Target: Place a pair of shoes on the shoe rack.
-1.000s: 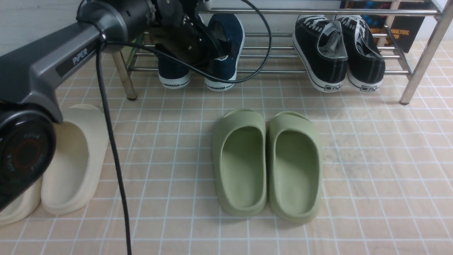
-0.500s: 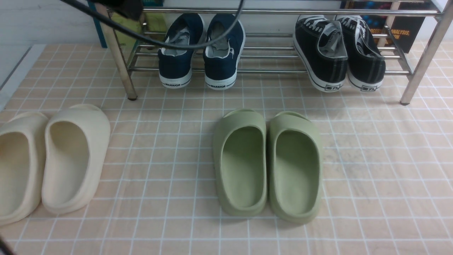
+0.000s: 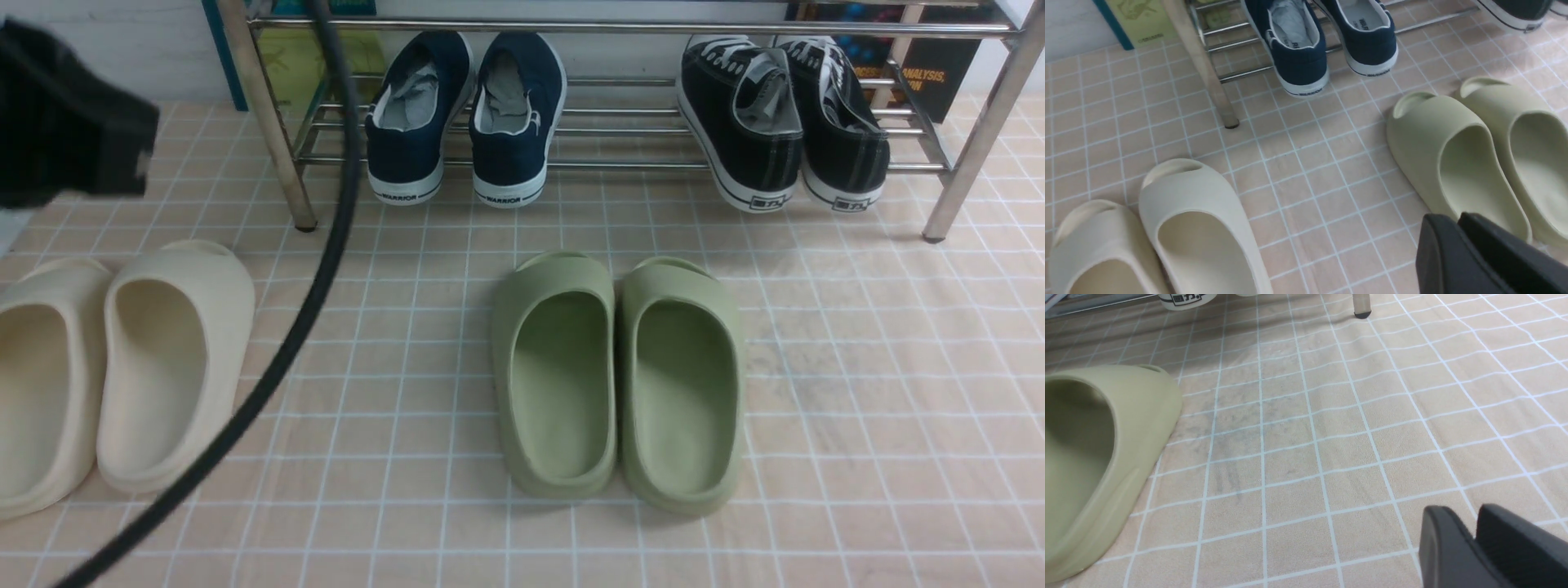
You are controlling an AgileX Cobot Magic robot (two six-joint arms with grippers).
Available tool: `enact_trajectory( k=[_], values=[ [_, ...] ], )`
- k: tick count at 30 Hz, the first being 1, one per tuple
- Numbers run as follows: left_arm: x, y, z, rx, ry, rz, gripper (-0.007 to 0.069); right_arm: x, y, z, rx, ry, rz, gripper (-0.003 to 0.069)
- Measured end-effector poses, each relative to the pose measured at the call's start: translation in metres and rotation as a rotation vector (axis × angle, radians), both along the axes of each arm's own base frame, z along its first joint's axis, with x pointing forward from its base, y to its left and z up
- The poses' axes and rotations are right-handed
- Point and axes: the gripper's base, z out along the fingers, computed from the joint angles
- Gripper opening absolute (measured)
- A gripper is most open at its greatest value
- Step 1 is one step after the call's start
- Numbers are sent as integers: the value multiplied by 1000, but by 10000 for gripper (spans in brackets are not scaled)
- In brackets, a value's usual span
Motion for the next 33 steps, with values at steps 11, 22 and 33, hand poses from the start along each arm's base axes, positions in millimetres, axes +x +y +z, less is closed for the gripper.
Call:
enact_trajectory(
  k=[11, 22, 33],
  values=[
    [-80, 50, -70, -121, -311, 207, 29, 0, 0, 0, 0, 0, 0, 137],
    [-78, 52, -126, -155, -217, 261, 2, 0, 0, 0, 0, 0, 0, 145],
    [-77, 58, -165, -70, -33, 351, 14, 0, 0, 0, 0, 0, 0, 148]
  ],
)
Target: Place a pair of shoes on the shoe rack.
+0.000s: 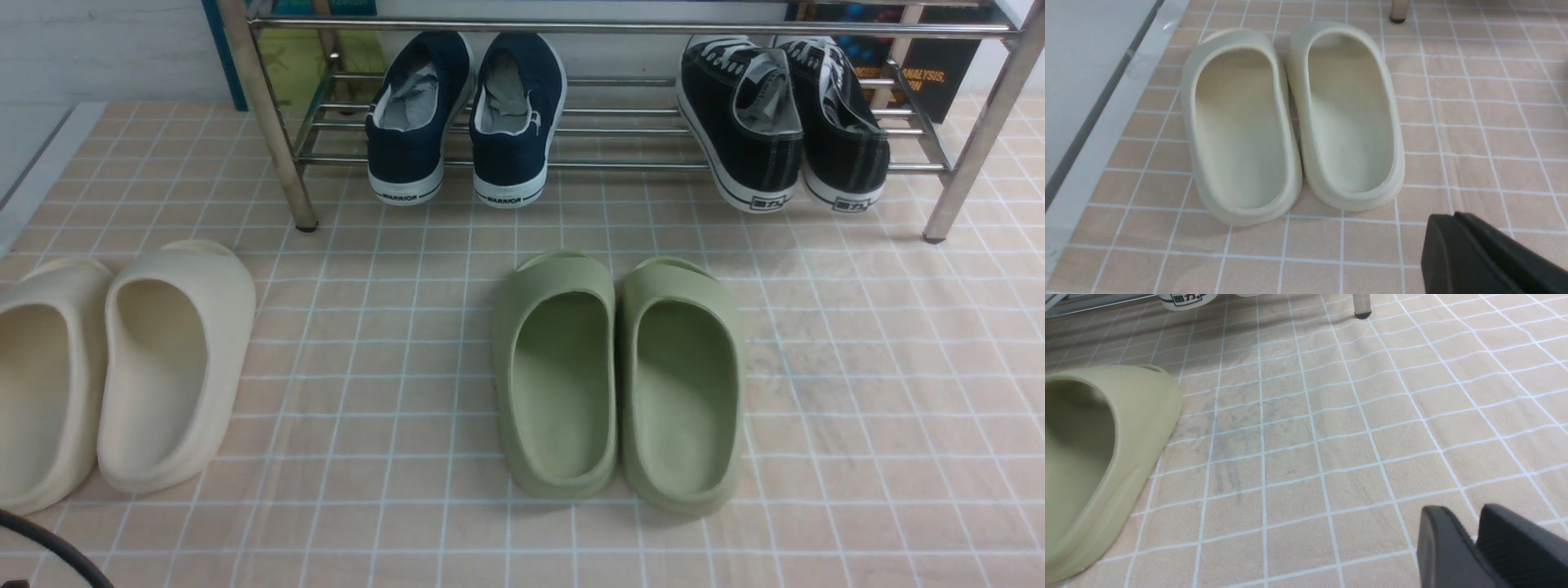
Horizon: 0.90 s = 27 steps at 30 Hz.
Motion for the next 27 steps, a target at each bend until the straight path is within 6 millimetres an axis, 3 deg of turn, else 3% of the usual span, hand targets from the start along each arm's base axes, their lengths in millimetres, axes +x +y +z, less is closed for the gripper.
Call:
enact_trajectory(
  k=[6, 9, 14, 19, 21, 22, 24, 27],
  values=[
    [-8, 3, 1, -12, -77, -9, 18, 0, 0, 0, 0, 0, 0, 155],
    [-20, 2, 8, -18, -210, -74, 19, 0, 0, 0, 0, 0, 0, 161],
    [-22, -6, 7, 26, -344, -127, 20, 0, 0, 0, 0, 0, 0, 167],
    [-13, -10, -15, 37, -410, -100, 22, 0, 0, 0, 0, 0, 0, 174],
    [-11, -10, -37, 33, -415, -86, 22, 0, 0, 0, 0, 0, 0, 176],
    [-11, -11, -39, 31, -415, -87, 22, 0, 0, 0, 0, 0, 0, 176],
    [-11, -11, -63, 10, -381, -86, 22, 0, 0, 0, 0, 0, 0, 183],
    [-11, -11, -74, 6, -306, -85, 22, 0, 0, 0, 0, 0, 0, 188]
  ],
)
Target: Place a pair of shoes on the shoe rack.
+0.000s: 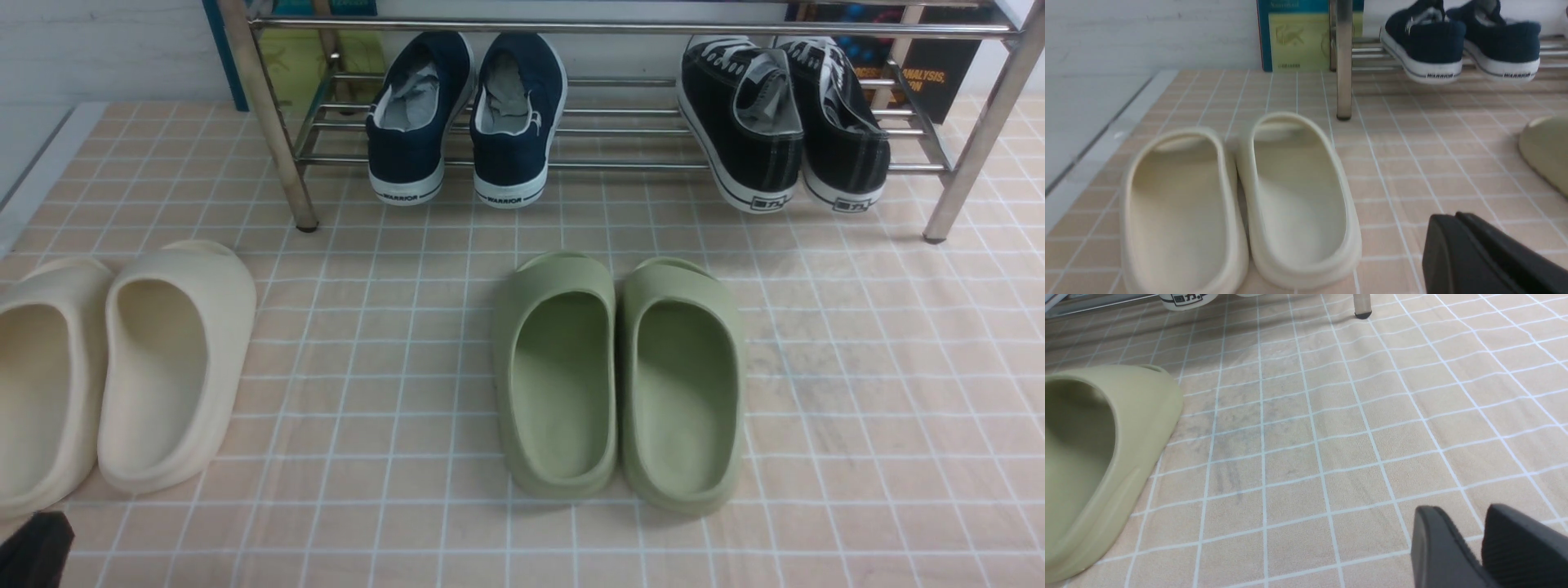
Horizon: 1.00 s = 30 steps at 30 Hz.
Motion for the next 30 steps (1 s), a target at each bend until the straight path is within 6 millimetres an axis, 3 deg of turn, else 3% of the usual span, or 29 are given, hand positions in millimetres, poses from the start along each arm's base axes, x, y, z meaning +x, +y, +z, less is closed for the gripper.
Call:
enact_trajectory(
  k=[5, 30],
  values=[
    [-3, 0, -15, 6, 164, 2, 22, 0, 0, 0, 0, 0, 0, 196],
    [-4, 0, -15, 12, 182, 1, 46, 0, 0, 0, 0, 0, 0, 228]
  ],
)
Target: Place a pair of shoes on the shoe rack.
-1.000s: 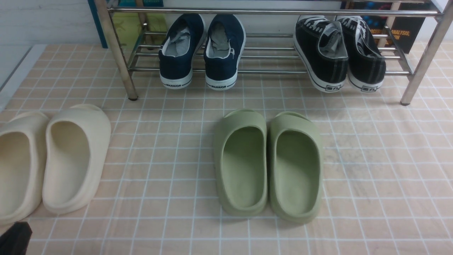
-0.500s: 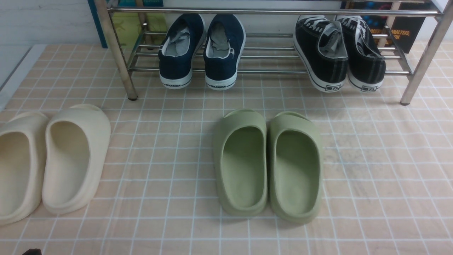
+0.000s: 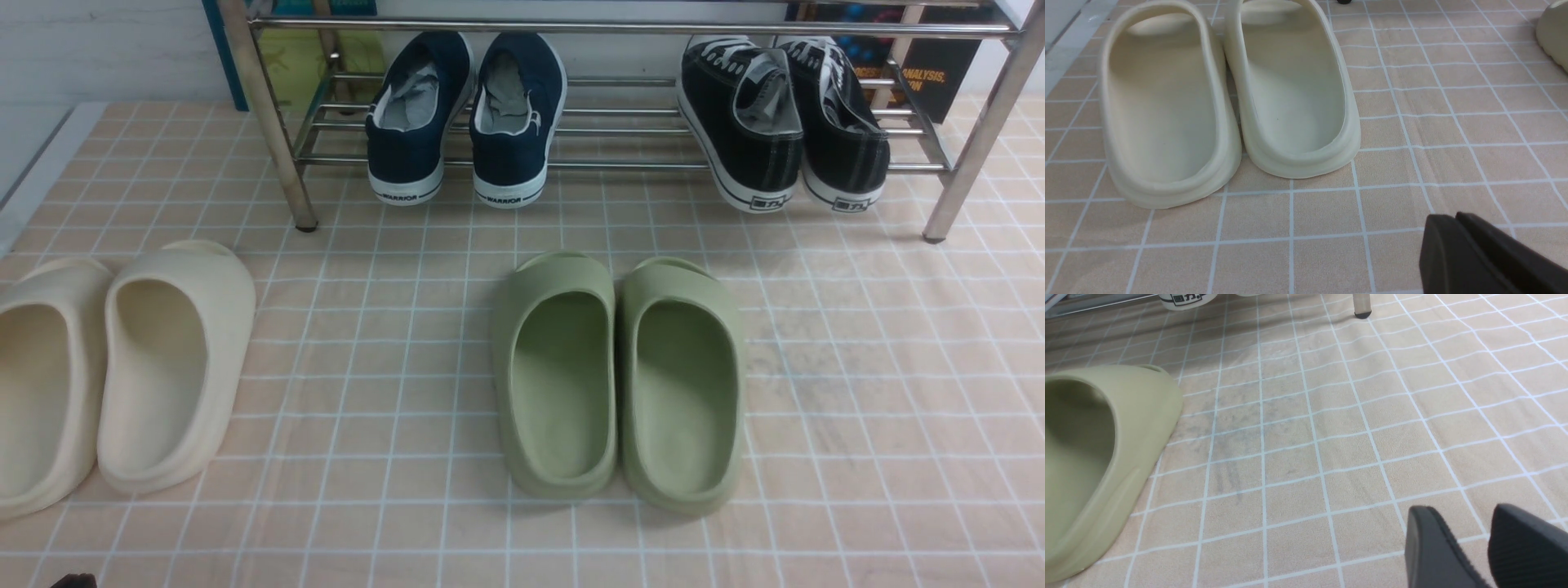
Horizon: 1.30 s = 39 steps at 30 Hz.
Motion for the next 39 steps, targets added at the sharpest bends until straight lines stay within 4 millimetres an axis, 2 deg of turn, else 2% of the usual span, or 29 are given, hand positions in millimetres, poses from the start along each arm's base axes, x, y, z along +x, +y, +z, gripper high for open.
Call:
enact_trajectory(
  k=[39],
  values=[
    [0, 0, 0, 3, 1, 0, 88, 0, 0, 0, 0, 0, 0, 237]
  ],
)
